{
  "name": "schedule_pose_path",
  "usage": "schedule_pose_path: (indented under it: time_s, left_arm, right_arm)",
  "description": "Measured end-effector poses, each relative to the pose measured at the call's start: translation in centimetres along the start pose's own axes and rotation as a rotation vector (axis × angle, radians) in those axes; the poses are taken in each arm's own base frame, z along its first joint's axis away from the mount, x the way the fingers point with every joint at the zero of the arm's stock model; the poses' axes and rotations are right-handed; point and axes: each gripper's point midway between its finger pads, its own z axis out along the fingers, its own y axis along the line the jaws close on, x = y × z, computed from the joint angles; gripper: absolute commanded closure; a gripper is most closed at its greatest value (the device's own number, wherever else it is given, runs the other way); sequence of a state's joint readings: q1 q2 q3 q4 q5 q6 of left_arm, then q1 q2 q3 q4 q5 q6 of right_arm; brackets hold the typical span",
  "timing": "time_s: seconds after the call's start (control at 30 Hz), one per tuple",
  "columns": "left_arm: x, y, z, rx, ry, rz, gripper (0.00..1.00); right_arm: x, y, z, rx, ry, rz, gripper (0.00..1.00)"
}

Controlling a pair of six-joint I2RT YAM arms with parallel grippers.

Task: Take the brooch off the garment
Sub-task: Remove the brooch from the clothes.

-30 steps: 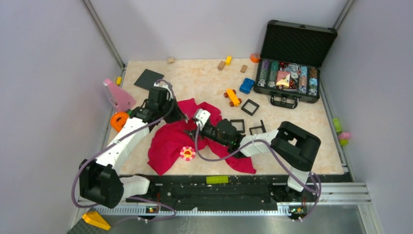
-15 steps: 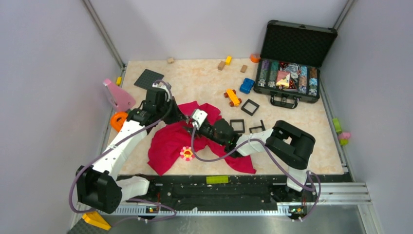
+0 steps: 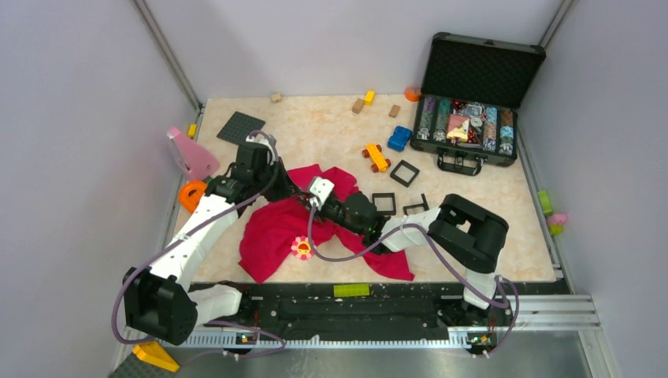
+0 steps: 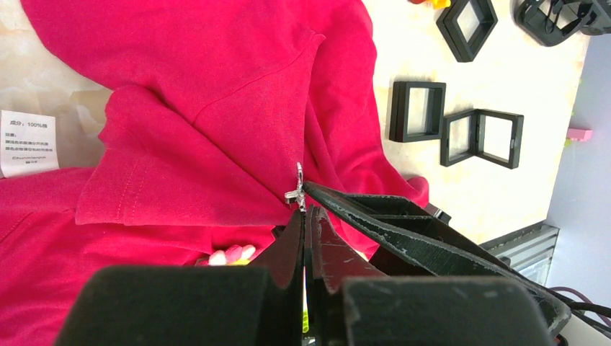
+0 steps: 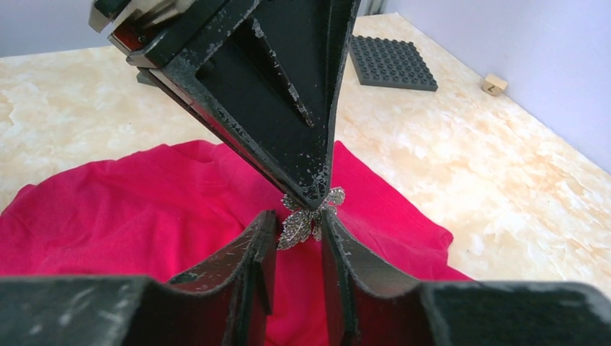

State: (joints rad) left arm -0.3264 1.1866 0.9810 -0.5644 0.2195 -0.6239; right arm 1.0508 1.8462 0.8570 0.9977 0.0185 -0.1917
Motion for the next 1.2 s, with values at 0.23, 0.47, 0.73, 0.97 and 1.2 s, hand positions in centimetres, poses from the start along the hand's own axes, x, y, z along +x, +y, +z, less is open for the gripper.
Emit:
schedule_pose_path:
  time_s: [0.23, 0.47, 0.73, 0.97, 1.2]
  left_arm:
    - [0.5, 0.0, 0.2, 0.005, 0.011, -0.005, 0.49]
    - [0.7, -1.3, 0.2, 0.065, 0.02, 0.02, 0.22]
    - [-1.7, -1.4, -2.7, 0.084, -0.112, 0.066, 0.15]
    - [-0.8, -0.9, -3.8, 0.176, -0.216, 0.116, 0.16]
    - [2.8, 1.0, -1.3, 0.231, -0.184, 0.126, 0.21]
  right_arm:
    - [0.7, 0.5, 0.2, -0.022, 0.018, -0.002, 1.0]
    - [1.4, 0.6, 0.3, -0.022, 0.036, 0.005, 1.0]
    - [2.1, 0.8, -0.4, -0.045, 0.052, 0.085, 1.0]
    - [2.2, -0.2, -3.2, -0.121, 0.066, 0.236, 1.0]
    - [-2.1, -1.0, -4.4, -0.157, -0.017, 0.257, 1.0]
